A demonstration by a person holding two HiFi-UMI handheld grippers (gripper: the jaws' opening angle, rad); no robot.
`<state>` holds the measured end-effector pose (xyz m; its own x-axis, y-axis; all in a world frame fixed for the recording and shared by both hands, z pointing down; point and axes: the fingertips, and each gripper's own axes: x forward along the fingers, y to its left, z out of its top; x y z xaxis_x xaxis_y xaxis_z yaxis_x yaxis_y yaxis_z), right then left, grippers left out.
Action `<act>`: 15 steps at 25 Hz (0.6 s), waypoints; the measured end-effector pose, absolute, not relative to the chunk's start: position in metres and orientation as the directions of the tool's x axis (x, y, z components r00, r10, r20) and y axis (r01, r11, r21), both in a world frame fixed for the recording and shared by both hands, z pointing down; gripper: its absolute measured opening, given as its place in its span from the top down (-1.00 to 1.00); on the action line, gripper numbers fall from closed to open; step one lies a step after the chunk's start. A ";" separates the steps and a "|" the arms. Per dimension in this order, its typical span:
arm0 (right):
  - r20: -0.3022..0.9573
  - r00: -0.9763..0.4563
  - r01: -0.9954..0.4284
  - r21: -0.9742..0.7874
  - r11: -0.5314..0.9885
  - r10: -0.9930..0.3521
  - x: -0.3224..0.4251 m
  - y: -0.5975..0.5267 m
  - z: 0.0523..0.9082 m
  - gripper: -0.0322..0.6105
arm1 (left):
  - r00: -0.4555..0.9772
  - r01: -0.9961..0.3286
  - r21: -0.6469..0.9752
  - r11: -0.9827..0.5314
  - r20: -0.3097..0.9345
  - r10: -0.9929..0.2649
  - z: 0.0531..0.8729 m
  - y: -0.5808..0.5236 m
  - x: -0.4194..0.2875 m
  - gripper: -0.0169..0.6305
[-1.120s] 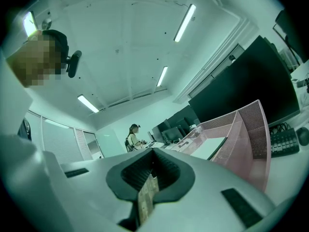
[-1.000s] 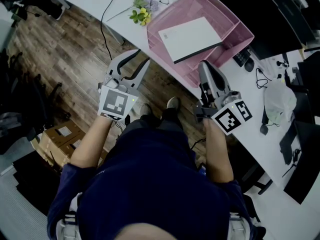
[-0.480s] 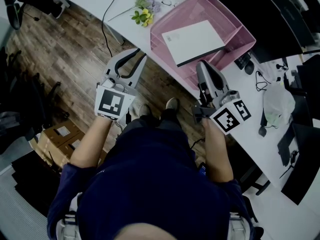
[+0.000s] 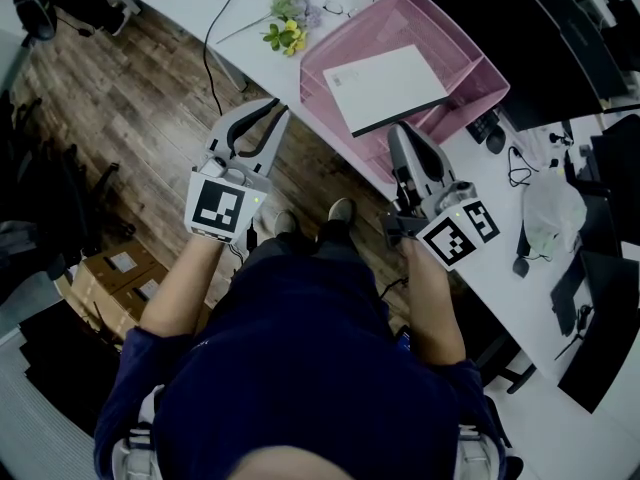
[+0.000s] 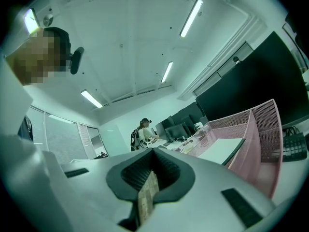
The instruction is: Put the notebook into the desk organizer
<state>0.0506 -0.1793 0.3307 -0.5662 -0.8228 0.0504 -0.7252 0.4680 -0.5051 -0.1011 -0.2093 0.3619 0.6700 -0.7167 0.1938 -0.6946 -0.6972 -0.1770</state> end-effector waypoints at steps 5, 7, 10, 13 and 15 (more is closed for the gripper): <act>0.054 -0.572 -0.724 -0.501 0.474 -0.818 0.052 -0.178 0.331 0.89 | 0.674 -0.695 -0.166 -0.699 0.188 -0.715 0.360 -0.208 -0.097 0.76; 0.055 -0.575 -0.723 -0.500 0.476 -0.816 0.052 -0.178 0.331 0.89 | 0.677 -0.693 -0.164 -0.702 0.188 -0.712 0.360 -0.207 -0.095 0.78; 0.055 -0.579 -0.721 -0.499 0.480 -0.813 0.053 -0.178 0.331 0.89 | 0.681 -0.691 -0.159 -0.705 0.185 -0.709 0.360 -0.207 -0.092 0.79; 0.056 -0.582 -0.720 -0.499 0.482 -0.811 0.055 -0.178 0.331 0.89 | 0.684 -0.689 -0.154 -0.708 0.184 -0.706 0.359 -0.207 -0.089 0.80; 0.055 -0.585 -0.718 -0.500 0.485 -0.809 0.056 -0.178 0.331 0.89 | 0.685 -0.685 -0.161 -0.711 0.190 -0.703 0.360 -0.207 -0.088 0.81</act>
<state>0.0561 -0.1777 0.3310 -0.5849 -0.8092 0.0554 -0.7179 0.4847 -0.4997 -0.0879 -0.2074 0.3599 0.6853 -0.7030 0.1899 -0.6846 -0.7109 -0.1612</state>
